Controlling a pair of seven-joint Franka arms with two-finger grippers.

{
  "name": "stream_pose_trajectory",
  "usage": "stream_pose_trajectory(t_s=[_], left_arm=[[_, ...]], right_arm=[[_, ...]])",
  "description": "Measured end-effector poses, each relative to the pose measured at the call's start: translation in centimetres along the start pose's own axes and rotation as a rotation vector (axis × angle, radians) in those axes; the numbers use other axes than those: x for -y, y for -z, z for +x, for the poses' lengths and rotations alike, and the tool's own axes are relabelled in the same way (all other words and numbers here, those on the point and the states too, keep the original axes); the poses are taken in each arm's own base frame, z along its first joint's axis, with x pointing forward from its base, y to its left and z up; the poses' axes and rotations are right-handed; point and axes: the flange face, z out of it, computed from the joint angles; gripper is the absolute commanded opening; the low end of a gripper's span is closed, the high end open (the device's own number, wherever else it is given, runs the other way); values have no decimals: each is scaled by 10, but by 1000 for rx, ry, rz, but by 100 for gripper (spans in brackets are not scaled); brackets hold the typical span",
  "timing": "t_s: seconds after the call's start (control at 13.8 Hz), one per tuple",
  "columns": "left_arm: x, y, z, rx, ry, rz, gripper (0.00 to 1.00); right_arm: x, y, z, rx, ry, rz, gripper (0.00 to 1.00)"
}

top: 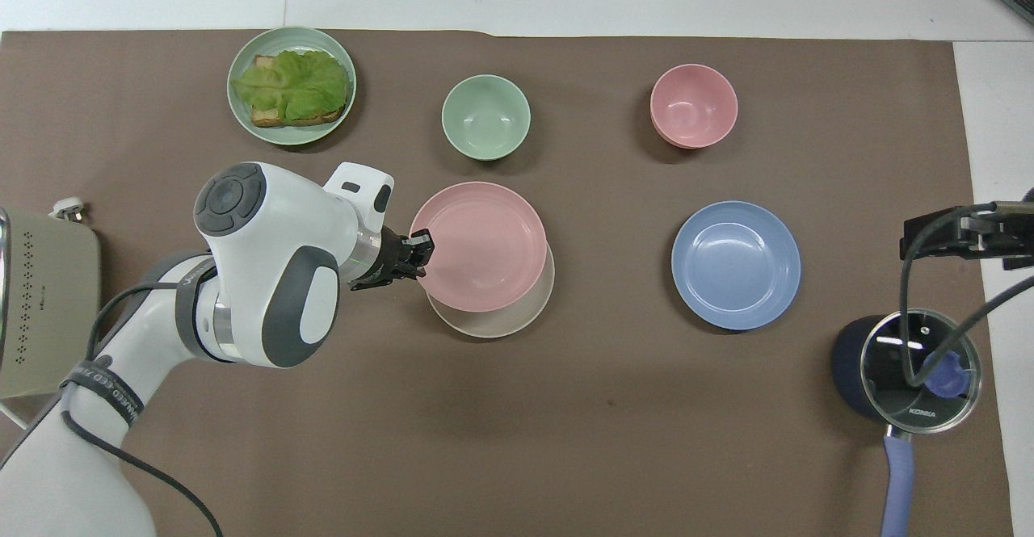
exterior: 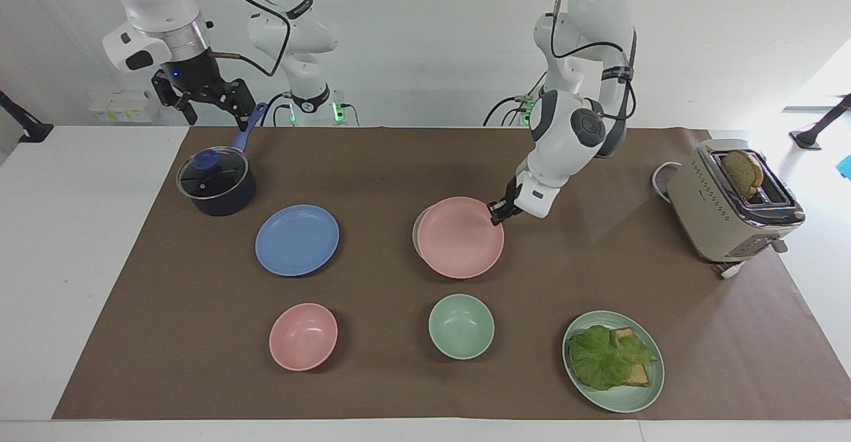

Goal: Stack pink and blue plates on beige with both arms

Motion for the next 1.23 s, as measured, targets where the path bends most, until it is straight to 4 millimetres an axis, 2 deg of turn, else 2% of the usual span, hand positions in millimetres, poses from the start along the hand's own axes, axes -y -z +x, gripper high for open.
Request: stream_pose_trajectory(t_s=[0.07, 0.58, 0.72, 0.87, 1.01, 1.23], left_arm=[[0, 0, 0, -1, 1, 0, 100], [1, 2, 0, 3, -19, 1, 100], [9, 15, 8, 1, -24, 17, 100], [26, 52, 20, -9, -58, 62, 100], [48, 102, 30, -21, -104, 99, 100], [101, 181, 46, -81, -224, 135, 100]], right_arm=[[0, 0, 0, 0, 0, 0, 100], [0, -1, -1, 4, 0, -1, 100], [0, -1, -2, 4, 0, -1, 100], [-1, -1, -2, 4, -2, -1, 100], [-2, -1, -2, 4, -3, -1, 100], [-2, -1, -2, 4, -3, -1, 100]])
